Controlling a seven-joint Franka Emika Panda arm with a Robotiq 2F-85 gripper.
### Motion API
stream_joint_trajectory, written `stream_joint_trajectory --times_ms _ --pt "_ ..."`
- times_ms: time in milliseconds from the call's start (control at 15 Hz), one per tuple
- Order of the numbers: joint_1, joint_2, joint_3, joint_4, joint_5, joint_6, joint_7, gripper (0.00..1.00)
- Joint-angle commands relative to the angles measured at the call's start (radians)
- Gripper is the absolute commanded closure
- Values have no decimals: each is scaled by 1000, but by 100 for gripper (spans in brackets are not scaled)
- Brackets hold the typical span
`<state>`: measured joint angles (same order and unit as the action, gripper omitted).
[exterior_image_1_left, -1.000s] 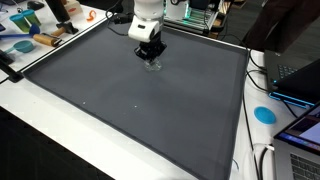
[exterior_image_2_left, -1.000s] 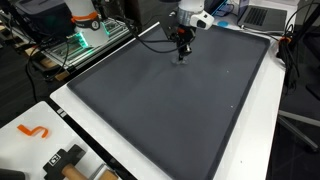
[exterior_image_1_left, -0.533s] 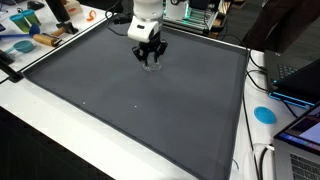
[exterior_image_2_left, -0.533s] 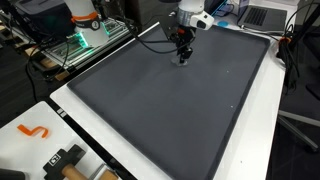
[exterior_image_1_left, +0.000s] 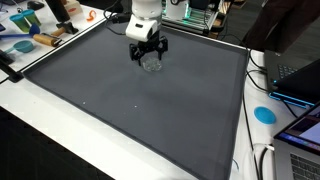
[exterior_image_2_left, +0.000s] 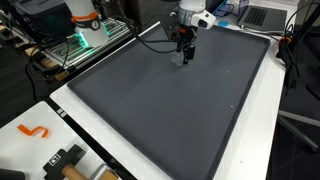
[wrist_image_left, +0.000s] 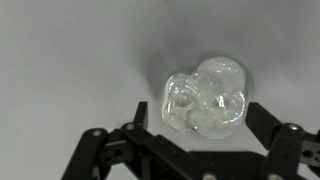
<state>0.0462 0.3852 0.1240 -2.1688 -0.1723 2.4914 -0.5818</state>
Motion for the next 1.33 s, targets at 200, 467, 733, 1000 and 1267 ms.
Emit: stream_joint_trajectory --times_ms 200,467,733,1000,1267 --pt "-7 -31 9 32 13 -108 30 0" --pt "5 -64 17 81 13 -218 44 0" --pt "28 -87 29 158 29 -343 105 0" --pt "70 -84 36 250 40 -450 246 0" --pt "122 -67 37 316 13 -496 391 0"
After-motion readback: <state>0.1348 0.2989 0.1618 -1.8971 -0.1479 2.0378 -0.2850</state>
